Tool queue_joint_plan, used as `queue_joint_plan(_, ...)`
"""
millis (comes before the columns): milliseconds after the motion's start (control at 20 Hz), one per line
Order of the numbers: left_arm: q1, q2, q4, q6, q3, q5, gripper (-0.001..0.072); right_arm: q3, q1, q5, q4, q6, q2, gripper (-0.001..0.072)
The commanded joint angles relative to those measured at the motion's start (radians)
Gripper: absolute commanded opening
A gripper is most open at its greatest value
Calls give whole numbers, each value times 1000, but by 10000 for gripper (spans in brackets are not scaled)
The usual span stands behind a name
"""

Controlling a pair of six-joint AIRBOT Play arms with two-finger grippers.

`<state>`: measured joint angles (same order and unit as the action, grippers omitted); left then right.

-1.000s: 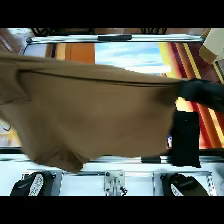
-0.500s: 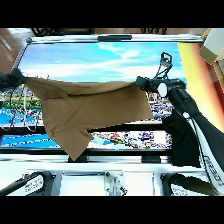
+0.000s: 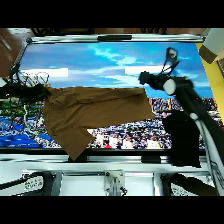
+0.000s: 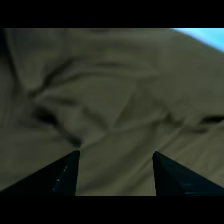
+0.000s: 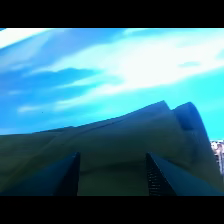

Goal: Fold the shirts.

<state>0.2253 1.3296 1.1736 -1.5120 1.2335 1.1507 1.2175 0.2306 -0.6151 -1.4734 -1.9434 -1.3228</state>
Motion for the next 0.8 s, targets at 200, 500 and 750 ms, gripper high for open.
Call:
queue_joint_plan(200, 291, -317, -20, 114, -504, 195, 533, 8, -238, -671, 72, 395, 203, 516)
queue_joint_plan(500, 401, -311, -260, 248, -760, -52, 540, -101, -289, -679, 228, 444, 201, 517)
queue_joint_plan(750, 309, -203, -339, 265, -771, -204, 538, -199, -290, -589, 262, 436, 201, 580)
